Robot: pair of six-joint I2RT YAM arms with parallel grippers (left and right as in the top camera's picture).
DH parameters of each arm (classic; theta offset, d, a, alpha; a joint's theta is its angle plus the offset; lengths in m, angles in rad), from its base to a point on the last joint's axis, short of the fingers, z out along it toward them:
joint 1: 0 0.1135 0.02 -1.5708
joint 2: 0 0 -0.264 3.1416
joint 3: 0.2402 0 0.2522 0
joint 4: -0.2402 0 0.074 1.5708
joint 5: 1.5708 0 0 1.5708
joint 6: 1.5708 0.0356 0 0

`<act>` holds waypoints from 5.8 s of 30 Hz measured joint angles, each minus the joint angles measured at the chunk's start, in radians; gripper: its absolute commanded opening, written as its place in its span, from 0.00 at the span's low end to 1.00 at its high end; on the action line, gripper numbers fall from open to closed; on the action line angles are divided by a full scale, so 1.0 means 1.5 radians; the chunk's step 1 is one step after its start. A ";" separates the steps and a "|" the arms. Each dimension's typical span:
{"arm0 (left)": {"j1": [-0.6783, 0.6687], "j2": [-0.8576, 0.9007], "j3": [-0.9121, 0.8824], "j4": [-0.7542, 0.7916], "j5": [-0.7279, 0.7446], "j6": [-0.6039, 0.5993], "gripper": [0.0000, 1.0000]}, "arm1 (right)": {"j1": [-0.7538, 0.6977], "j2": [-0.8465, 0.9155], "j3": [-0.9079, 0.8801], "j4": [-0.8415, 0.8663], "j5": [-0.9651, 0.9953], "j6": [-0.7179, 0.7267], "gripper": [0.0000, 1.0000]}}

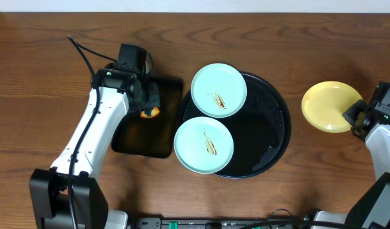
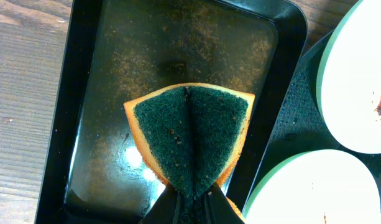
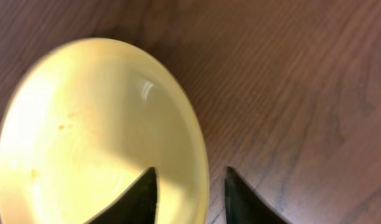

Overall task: Clean dirty plates on tray and stack at the side
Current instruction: 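Set yellow plate on table and open right gripper, then grip rim of the lower pale green plate with right gripper, then lift sponge from black tray with left gripper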

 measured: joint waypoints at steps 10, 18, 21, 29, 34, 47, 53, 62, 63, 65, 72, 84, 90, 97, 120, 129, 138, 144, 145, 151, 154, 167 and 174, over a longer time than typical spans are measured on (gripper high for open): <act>0.000 0.000 0.000 0.000 0.000 0.000 0.08 | 0.059 -0.077 0.003 -0.049 -0.283 -0.086 0.39; 0.000 0.000 0.000 0.000 0.000 0.000 0.08 | 0.259 -0.076 0.001 -0.163 -0.399 -0.144 0.46; 0.000 0.000 0.000 0.000 0.000 0.000 0.08 | 0.335 -0.068 -0.004 -0.168 -0.414 -0.154 0.46; 0.000 0.000 0.000 0.000 0.000 0.000 0.09 | 0.489 0.018 -0.024 -0.149 -0.421 -0.151 0.38; 0.000 0.000 0.000 0.000 0.000 0.000 0.09 | 0.529 0.082 -0.025 -0.117 -0.421 -0.131 0.35; 0.000 0.000 0.000 0.000 0.000 0.000 0.08 | 0.547 0.136 -0.026 -0.075 -0.417 -0.090 0.01; 0.000 0.000 0.000 -0.002 0.000 0.000 0.08 | 0.546 0.129 -0.026 -0.092 -0.390 -0.089 0.01; 0.000 0.000 -0.008 0.005 0.000 0.000 0.08 | 0.499 -0.021 -0.024 -0.167 -0.184 -0.090 0.01; 0.000 0.000 -0.013 0.008 0.000 0.000 0.08 | 0.497 -0.039 -0.024 -0.168 -0.161 -0.090 0.01; 0.000 0.000 -0.029 0.022 0.000 0.000 0.08 | 0.495 -0.072 -0.021 -0.168 -0.116 -0.090 0.01; 0.000 0.027 -0.090 0.086 0.006 0.045 0.08 | 0.495 -0.101 -0.016 -0.184 -0.044 -0.090 0.01; 0.000 0.146 -0.131 0.148 0.055 0.178 0.08 | 0.495 -0.099 -0.016 -0.204 -0.026 -0.090 0.01; -0.006 0.165 -0.118 0.141 -0.013 0.116 0.08 | 0.495 -0.099 -0.016 -0.206 -0.026 -0.090 0.01; 0.003 0.161 -0.116 0.138 0.019 0.123 0.08 | 0.495 -0.099 -0.016 -0.206 -0.026 -0.090 0.01; 0.003 -0.017 -0.120 0.170 0.040 0.131 0.08 | 0.495 -0.099 -0.016 -0.208 -0.026 -0.090 0.01; 0.003 -0.145 -0.121 0.208 -0.007 0.126 0.07 | 0.495 -0.099 -0.016 -0.209 -0.026 -0.090 0.01; 0.003 -0.248 -0.121 0.230 -0.060 0.127 0.08 | 0.495 -0.099 -0.016 -0.209 -0.026 -0.090 0.01; 0.003 -0.258 -0.121 0.235 -0.070 0.127 0.07 | 0.495 -0.099 -0.016 -0.209 -0.026 -0.090 0.01; 0.003 -0.258 -0.121 0.235 -0.070 0.127 0.07 | 0.495 -0.099 -0.016 -0.209 -0.026 -0.090 0.01; 0.003 -0.258 -0.121 0.239 -0.072 0.127 0.08 | 0.495 -0.099 -0.016 -0.209 -0.026 -0.090 0.01; 0.003 -0.258 -0.121 0.240 -0.072 0.127 0.07 | 0.495 -0.099 -0.016 -0.209 -0.026 -0.090 0.01; 0.003 -0.258 -0.121 0.235 -0.071 0.127 0.07 | 0.495 -0.099 -0.016 -0.214 -0.026 -0.090 0.01; 0.003 -0.217 -0.121 0.155 -0.039 0.127 0.07 | 0.495 -0.099 -0.016 -0.226 -0.026 -0.090 0.01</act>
